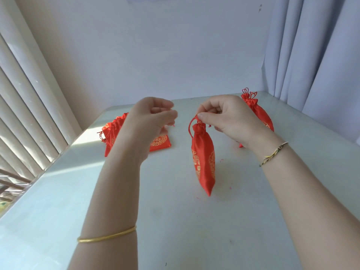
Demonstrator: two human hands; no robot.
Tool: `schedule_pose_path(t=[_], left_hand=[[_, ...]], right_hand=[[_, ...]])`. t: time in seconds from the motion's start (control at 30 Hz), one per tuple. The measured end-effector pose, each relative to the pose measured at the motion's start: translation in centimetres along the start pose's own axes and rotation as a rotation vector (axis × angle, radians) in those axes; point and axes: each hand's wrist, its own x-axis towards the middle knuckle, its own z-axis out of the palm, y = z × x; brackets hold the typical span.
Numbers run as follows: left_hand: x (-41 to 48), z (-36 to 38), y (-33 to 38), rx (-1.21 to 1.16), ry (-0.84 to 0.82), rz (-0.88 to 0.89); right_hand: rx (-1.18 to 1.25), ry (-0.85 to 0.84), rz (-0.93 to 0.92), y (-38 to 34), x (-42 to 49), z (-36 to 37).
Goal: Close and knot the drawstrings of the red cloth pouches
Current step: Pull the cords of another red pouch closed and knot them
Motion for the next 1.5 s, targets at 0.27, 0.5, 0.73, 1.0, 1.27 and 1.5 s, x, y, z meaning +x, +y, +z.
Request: schedule_pose_path(t=[0.27, 0.5, 0.73, 1.0, 1.27, 1.5], left_hand=[[-0.5, 2.8, -0.1, 0.469, -0.040, 0.150], [-0.5, 2.9, -0.2, 0.514, 0.006, 0.222], [-0.1, 2.2, -0.4, 0.428, 0.010, 0.215], [0.1, 2.7, -1.1, 0.375, 0.046, 0.286], [0.2, 2.3, -0.8, 0.457, 0.050, 0.287], [0.0, 2.4, -0.8, 0.495, 0.050, 0.283]], right_hand=[[0.038, 0.078, 0.138, -0.7, 0.1, 0.7], [0.059, 0.056, 0.169, -1.0, 0.0, 0.9], [0.189, -0.031, 0.286, -0.8, 0.0, 0.8], [0.689, -0.136, 0.600, 0.0, 0.3, 1.0], [0.868, -0.164, 0.703, 0.4, 0.4, 1.3], [0.841, -0.190, 0.659, 0.4, 0.4, 1.5]])
